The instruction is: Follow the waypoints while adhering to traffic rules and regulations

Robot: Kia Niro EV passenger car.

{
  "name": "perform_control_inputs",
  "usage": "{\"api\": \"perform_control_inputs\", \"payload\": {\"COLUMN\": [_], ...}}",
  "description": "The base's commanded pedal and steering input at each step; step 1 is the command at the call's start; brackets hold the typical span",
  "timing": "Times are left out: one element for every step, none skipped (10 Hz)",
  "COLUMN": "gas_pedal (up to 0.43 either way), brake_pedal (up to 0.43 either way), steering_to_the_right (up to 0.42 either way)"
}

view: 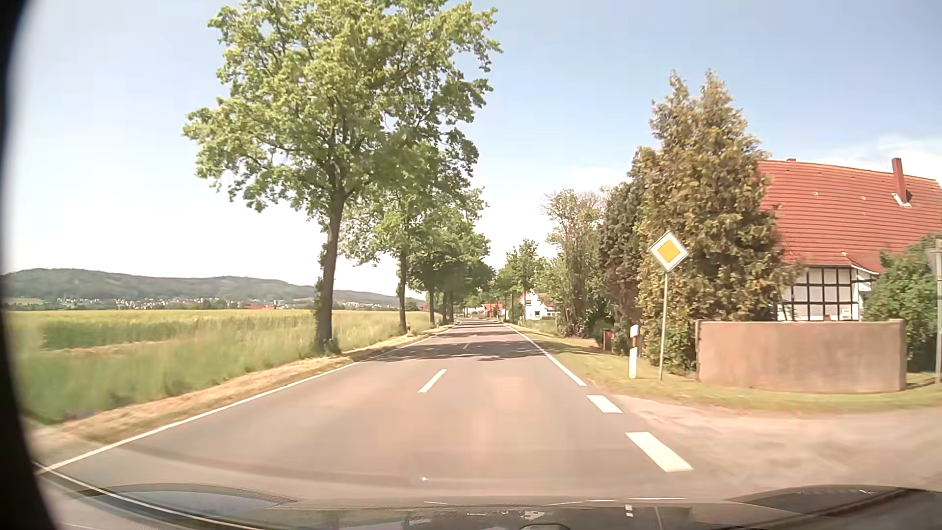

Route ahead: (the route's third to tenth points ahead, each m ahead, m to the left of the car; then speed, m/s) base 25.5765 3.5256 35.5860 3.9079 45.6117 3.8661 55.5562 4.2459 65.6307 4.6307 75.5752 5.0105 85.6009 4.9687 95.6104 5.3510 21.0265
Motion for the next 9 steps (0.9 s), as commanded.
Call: {"api": "perform_control_inputs", "payload": {"gas_pedal": [0.429, 0.429, 0.429, 0.429, 0.429, 0.429, 0.429, 0.429, 0.429], "brake_pedal": [0.0, 0.0, 0.0, 0.0, 0.0, 0.0, 0.0, 0.0, 0.0], "steering_to_the_right": [-0.004, -0.004, -0.004, -0.004, -0.004, -0.004, -0.004, -0.004, -0.004]}}
